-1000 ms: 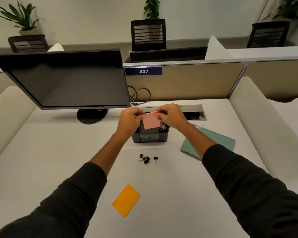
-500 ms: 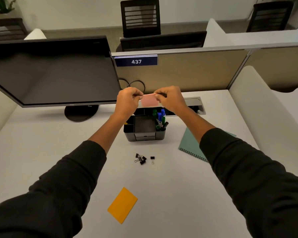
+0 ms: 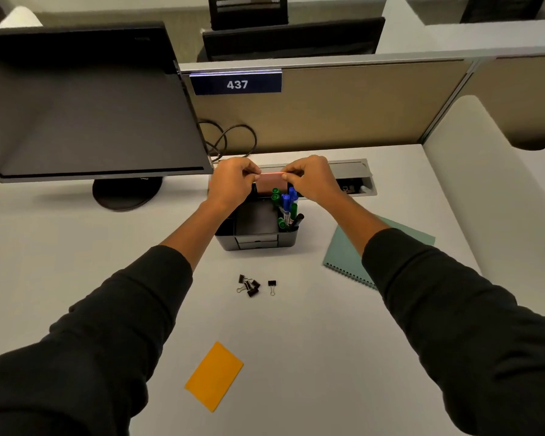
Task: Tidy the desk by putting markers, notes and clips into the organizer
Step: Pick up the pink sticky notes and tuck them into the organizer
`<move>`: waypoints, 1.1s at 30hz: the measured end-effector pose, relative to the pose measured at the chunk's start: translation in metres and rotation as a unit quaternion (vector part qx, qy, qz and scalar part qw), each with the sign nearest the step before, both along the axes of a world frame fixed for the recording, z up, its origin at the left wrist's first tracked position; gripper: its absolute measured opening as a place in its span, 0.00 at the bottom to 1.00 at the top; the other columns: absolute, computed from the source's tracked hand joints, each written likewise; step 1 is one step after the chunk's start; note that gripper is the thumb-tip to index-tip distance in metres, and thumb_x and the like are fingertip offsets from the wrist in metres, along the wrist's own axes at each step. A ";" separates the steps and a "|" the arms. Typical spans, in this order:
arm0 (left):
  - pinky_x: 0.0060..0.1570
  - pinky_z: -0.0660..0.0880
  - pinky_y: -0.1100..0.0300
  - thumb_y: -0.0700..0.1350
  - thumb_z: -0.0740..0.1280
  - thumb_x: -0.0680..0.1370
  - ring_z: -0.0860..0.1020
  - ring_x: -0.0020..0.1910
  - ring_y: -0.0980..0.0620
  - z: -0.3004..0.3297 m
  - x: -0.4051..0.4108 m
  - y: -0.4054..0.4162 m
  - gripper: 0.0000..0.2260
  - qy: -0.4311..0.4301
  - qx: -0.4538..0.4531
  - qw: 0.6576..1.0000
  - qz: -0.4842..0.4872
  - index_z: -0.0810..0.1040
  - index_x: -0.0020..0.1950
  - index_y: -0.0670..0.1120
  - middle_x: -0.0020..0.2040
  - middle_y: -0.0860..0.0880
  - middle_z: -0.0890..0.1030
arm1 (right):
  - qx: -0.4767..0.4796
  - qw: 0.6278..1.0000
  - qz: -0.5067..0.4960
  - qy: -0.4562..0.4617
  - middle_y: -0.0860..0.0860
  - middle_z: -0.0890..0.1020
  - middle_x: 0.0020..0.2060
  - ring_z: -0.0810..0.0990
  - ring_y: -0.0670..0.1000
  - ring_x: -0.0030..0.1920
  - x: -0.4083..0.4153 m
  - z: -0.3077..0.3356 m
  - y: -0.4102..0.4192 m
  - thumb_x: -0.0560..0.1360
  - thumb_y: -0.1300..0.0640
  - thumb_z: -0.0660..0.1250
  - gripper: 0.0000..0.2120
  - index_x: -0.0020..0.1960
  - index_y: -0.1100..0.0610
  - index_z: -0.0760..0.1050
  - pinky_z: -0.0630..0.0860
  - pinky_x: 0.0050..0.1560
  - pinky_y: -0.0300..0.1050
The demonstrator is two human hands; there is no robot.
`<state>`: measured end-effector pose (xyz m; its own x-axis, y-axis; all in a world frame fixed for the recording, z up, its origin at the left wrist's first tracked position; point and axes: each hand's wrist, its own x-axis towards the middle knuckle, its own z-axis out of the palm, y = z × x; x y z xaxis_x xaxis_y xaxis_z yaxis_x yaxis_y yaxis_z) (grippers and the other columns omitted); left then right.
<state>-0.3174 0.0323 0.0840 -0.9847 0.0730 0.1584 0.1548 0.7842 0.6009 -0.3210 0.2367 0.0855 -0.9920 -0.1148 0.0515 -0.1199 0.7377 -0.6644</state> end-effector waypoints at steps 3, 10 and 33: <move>0.53 0.82 0.52 0.43 0.74 0.77 0.81 0.47 0.53 -0.008 -0.004 0.001 0.04 -0.028 -0.007 1.000 0.008 0.87 0.51 0.48 0.49 0.50 0.86 | 0.024 1.000 0.012 -0.008 0.53 0.87 0.49 0.81 0.49 0.45 -0.005 -0.008 0.002 0.77 0.56 0.74 0.11 0.57 0.58 0.85 0.80 0.53 0.42; 0.54 0.79 0.56 0.42 0.73 0.78 0.79 0.47 0.54 -0.019 -0.013 0.005 0.05 -0.046 -0.016 0.999 -0.001 0.86 0.53 0.46 0.50 0.49 0.86 | 0.039 0.998 0.012 -0.041 0.53 0.84 0.47 0.81 0.51 0.45 -0.011 -0.024 0.006 0.78 0.57 0.72 0.09 0.56 0.58 0.86 0.78 0.47 0.42; 0.45 0.71 0.76 0.41 0.73 0.77 0.79 0.40 0.58 -0.008 0.156 -0.055 0.04 0.074 0.077 0.994 0.021 0.84 0.52 0.45 0.46 0.52 0.84 | -0.071 0.970 0.028 0.232 0.50 0.81 0.42 0.76 0.50 0.47 0.096 0.007 -0.031 0.77 0.61 0.71 0.06 0.53 0.60 0.83 0.74 0.48 0.40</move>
